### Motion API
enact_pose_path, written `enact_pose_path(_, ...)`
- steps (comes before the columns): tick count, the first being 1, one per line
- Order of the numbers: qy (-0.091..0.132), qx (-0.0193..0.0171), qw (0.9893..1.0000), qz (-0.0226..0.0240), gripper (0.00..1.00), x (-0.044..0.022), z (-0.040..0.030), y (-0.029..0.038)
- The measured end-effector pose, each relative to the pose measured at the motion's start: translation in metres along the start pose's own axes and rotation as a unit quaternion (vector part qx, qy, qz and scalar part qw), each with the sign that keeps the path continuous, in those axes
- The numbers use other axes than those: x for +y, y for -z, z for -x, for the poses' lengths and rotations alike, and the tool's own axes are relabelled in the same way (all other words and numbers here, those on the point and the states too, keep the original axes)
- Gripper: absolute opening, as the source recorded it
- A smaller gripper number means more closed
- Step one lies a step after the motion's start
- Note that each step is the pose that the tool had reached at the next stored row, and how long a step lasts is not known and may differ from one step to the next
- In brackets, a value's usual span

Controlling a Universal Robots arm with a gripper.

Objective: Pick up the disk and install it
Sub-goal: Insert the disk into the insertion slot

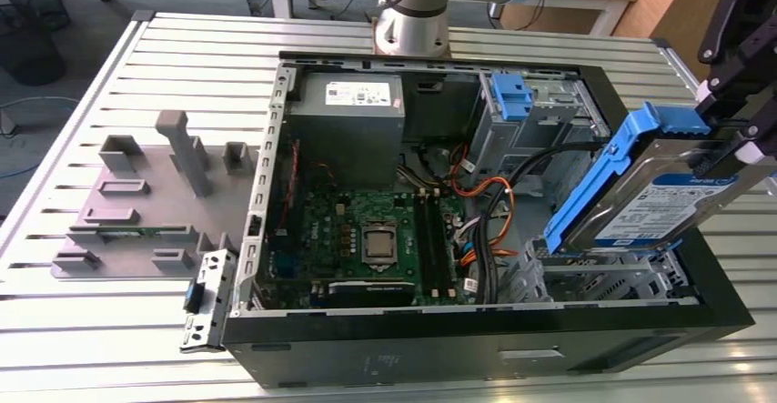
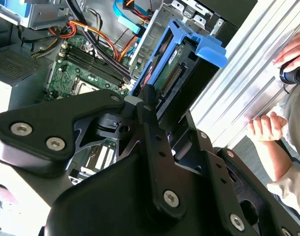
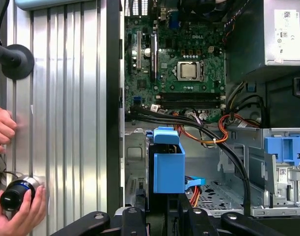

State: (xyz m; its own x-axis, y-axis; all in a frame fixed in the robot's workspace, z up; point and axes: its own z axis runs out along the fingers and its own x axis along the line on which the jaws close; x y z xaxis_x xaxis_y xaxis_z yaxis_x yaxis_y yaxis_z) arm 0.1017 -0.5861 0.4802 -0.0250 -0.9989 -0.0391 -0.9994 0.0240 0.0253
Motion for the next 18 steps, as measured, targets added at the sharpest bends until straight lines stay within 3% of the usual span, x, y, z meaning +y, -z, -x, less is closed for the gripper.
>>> enact_pose_path(9,0.000,-0.0001,1.0000,0.0000,0.35,0.0000,0.0000,-0.0004)
enact_pose_path(18,0.000,0.0000,1.0000,-0.0010,0.35,-0.0002,-0.0002,-0.0068)
